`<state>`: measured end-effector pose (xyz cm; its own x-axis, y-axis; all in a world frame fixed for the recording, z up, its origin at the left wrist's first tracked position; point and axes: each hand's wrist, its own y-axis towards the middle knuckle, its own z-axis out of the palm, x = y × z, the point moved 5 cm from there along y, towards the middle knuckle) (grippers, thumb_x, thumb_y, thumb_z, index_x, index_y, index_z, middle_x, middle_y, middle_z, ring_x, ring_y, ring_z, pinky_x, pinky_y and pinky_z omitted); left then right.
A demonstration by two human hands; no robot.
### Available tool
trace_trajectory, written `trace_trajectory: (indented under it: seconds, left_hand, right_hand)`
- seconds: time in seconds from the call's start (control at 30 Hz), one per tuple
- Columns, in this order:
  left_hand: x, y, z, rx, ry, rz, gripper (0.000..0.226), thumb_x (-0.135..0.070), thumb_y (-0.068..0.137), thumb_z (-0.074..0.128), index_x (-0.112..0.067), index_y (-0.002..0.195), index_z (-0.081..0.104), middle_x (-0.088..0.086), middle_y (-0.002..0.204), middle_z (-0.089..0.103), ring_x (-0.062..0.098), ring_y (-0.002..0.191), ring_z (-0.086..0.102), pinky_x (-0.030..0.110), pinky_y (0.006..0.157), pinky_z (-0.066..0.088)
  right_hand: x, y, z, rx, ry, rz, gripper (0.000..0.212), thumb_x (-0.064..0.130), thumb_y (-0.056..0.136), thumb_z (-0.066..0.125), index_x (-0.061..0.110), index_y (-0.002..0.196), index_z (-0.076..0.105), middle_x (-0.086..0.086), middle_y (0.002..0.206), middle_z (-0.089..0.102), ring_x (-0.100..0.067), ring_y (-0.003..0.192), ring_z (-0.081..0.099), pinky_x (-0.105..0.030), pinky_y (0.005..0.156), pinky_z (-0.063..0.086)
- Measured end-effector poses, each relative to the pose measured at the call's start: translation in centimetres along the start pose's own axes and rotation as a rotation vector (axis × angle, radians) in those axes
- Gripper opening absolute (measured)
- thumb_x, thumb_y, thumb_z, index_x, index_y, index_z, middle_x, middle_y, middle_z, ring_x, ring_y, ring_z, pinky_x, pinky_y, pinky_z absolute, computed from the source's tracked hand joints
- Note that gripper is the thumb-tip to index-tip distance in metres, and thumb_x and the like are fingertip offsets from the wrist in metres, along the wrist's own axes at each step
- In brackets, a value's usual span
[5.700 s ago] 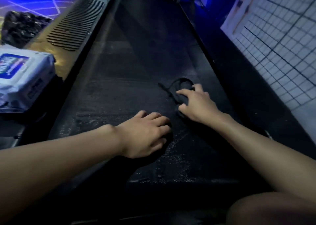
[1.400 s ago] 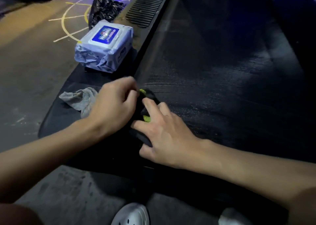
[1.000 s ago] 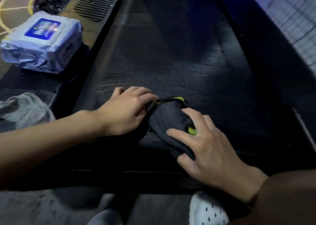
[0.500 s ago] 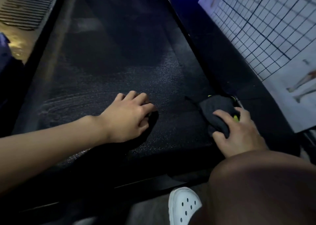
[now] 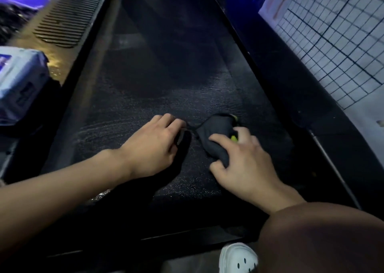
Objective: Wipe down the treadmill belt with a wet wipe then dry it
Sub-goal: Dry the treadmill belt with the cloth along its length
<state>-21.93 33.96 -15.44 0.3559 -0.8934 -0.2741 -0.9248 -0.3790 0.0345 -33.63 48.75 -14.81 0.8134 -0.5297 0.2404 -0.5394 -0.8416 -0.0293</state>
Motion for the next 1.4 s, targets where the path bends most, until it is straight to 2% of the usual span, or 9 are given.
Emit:
trace_trajectory:
  seconds: [0.2, 0.3, 0.43, 0.63, 0.8, 0.93, 1.07, 1.27, 1.4]
  left_hand:
    - [4.5, -2.1, -3.1, -0.1, -0.08, -0.212, 0.059, -0.035, 0.071, 0.024, -0.012, 0.11, 0.062, 0.013, 0.112, 0.054, 0.037, 0.102, 0.052, 0.044, 0.095, 0.043]
    - [7.9, -3.7, -4.7, -0.125, -0.09, -0.418, 0.035, -0.025, 0.077, 0.035, -0.005, 0.084, 0.063, 0.017, 0.097, 0.058, 0.037, 0.096, 0.057, 0.042, 0.089, 0.046]
    - [11.2, -6.3, -5.6, -0.19, -0.136, -0.639, 0.022, -0.002, 0.078, 0.048, -0.004, 0.097, 0.059, 0.021, 0.102, 0.061, 0.037, 0.097, 0.06, 0.041, 0.086, 0.048]
    - [12.7, -6.4, -5.8, -0.218, -0.159, -0.691, 0.034, -0.002, 0.083, 0.047, -0.01, 0.113, 0.061, 0.017, 0.111, 0.065, 0.031, 0.105, 0.061, 0.033, 0.087, 0.047]
    - [13.5, -5.1, -5.1, -0.03, -0.079, -0.662, 0.064, -0.015, 0.088, 0.051, -0.008, 0.148, 0.029, 0.023, 0.141, 0.047, 0.036, 0.126, 0.05, 0.036, 0.106, 0.038]
    - [14.5, -4.8, -4.3, 0.158, 0.158, -0.658, 0.053, -0.042, 0.077, 0.043, -0.011, 0.12, 0.05, 0.016, 0.131, 0.05, 0.04, 0.12, 0.047, 0.047, 0.104, 0.038]
    - [14.5, -4.6, -4.8, 0.072, 0.115, -0.681, 0.026, -0.013, 0.08, 0.051, -0.01, 0.095, 0.03, 0.021, 0.115, 0.05, 0.044, 0.105, 0.049, 0.045, 0.089, 0.041]
    - [14.9, -2.6, -5.7, -0.1, -0.066, -0.654, 0.038, -0.025, 0.076, 0.043, -0.017, 0.111, 0.054, 0.015, 0.116, 0.056, 0.042, 0.108, 0.055, 0.05, 0.094, 0.046]
    - [12.5, -0.2, -4.3, -0.06, -0.079, -0.456, 0.053, -0.039, 0.072, 0.028, -0.023, 0.112, 0.057, 0.005, 0.114, 0.063, 0.031, 0.109, 0.058, 0.047, 0.092, 0.047]
  right_hand:
    - [8.8, 1.9, 2.0, 0.061, 0.064, -0.338, 0.056, 0.045, 0.082, 0.058, 0.044, 0.136, 0.045, -0.006, 0.137, 0.033, -0.034, 0.119, 0.039, -0.043, 0.091, 0.048]
    - [13.5, 2.5, 3.2, 0.111, 0.09, -0.549, 0.053, 0.05, 0.083, 0.06, 0.041, 0.134, 0.048, -0.007, 0.133, 0.035, -0.034, 0.116, 0.04, -0.046, 0.091, 0.048]
    - [17.8, 3.2, 3.9, 0.224, 0.108, -0.791, 0.054, 0.042, 0.085, 0.061, 0.039, 0.138, 0.048, -0.009, 0.14, 0.036, -0.033, 0.117, 0.041, -0.045, 0.091, 0.048]
    - [19.2, 7.1, 3.4, 0.181, -0.183, -0.862, 0.053, 0.036, 0.086, 0.059, 0.044, 0.136, 0.042, -0.003, 0.143, 0.034, -0.032, 0.124, 0.031, -0.053, 0.098, 0.029]
    - [19.3, 14.5, 3.5, -0.066, -0.374, -0.686, 0.063, 0.028, 0.084, 0.061, 0.044, 0.139, 0.035, -0.01, 0.139, 0.035, -0.038, 0.118, 0.045, -0.053, 0.093, 0.038]
    - [18.5, 18.9, 3.9, 0.051, -0.243, -0.633, 0.074, 0.033, 0.087, 0.054, 0.053, 0.15, 0.018, -0.009, 0.14, 0.037, -0.038, 0.115, 0.047, -0.052, 0.092, 0.044]
    - [18.1, 15.8, 2.7, 0.081, -0.249, -0.747, 0.067, 0.037, 0.084, 0.056, 0.05, 0.146, 0.033, -0.007, 0.128, 0.046, -0.036, 0.11, 0.051, -0.044, 0.087, 0.045]
    - [12.4, 3.6, 2.1, 0.18, -0.306, -1.097, 0.067, 0.05, 0.074, 0.062, 0.043, 0.138, 0.042, -0.011, 0.125, 0.05, -0.032, 0.097, 0.051, -0.047, 0.078, 0.047]
    - [11.8, 5.7, 2.8, 0.085, -0.293, -1.07, 0.07, 0.047, 0.071, 0.07, 0.04, 0.136, 0.046, -0.012, 0.125, 0.051, -0.033, 0.095, 0.054, -0.047, 0.075, 0.049]
